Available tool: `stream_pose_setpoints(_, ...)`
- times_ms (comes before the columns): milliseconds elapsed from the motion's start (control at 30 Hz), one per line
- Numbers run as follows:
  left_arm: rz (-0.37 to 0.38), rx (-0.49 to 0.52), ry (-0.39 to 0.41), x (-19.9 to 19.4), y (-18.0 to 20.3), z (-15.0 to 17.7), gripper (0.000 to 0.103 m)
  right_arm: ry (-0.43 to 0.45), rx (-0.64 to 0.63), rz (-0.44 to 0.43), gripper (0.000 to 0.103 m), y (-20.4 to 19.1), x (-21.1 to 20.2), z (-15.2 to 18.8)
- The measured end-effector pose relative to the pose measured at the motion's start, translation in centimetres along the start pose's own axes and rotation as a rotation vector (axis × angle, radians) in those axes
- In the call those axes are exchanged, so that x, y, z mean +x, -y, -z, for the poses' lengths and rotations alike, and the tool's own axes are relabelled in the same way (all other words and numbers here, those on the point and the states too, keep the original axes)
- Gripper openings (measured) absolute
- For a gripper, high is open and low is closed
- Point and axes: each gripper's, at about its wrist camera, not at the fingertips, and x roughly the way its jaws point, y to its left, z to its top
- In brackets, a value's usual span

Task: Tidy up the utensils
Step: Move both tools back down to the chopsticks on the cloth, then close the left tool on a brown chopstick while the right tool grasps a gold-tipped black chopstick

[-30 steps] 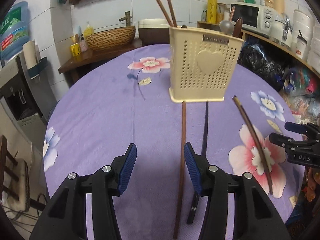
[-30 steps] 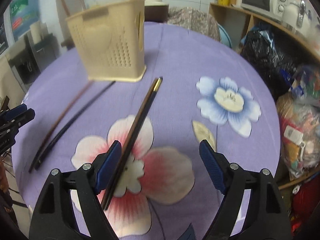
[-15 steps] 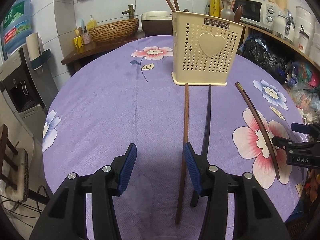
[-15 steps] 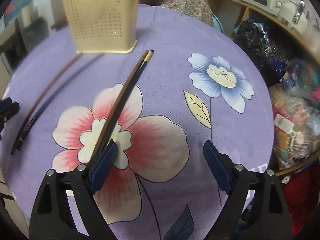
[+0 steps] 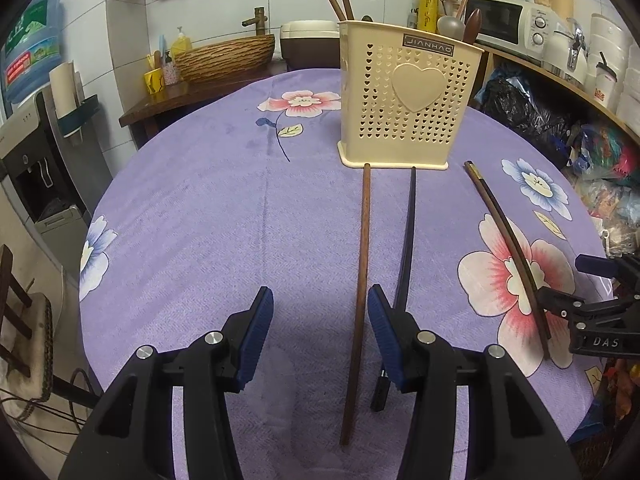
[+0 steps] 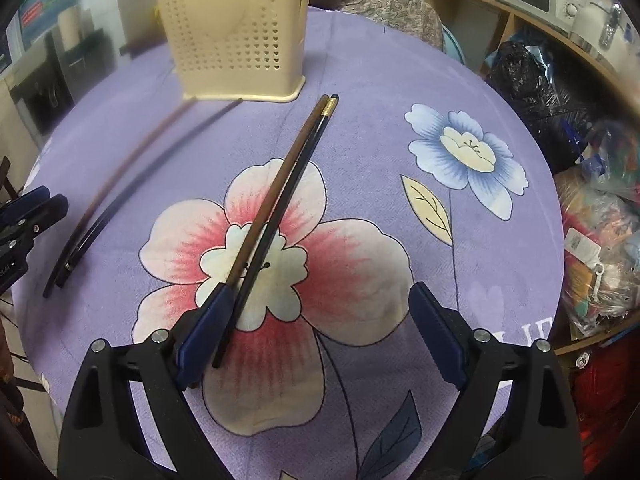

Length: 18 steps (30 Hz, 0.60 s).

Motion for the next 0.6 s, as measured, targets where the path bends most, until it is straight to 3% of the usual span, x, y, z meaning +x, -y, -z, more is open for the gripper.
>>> stream_pose_setpoints(100,0.0,0.001,-0.001,0.0,0.0,0.0,0.049,0.01,0.0,0.024,0.093,-0.1,0.6,-0.1)
stream_pose_setpoints(367,0.015,-0.012,-0.009,0.1,-0.6,-0.2,0.049,0.015,0.031,0.079,0.093,3.2,0.4,0.3)
stream_pose_setpoints(467,0.043,-0.02,-0.019,0.4,-0.5,-0.4,0.049,0.016,0.059,0.036,0.093,4.3,0.6,0.3)
stream_pose_setpoints(600,0.041,0.006,-0.045,1.3,0.4,-0.5,0.046,0.054,0.004,0.018,0.093,3.1,0.4,0.6)
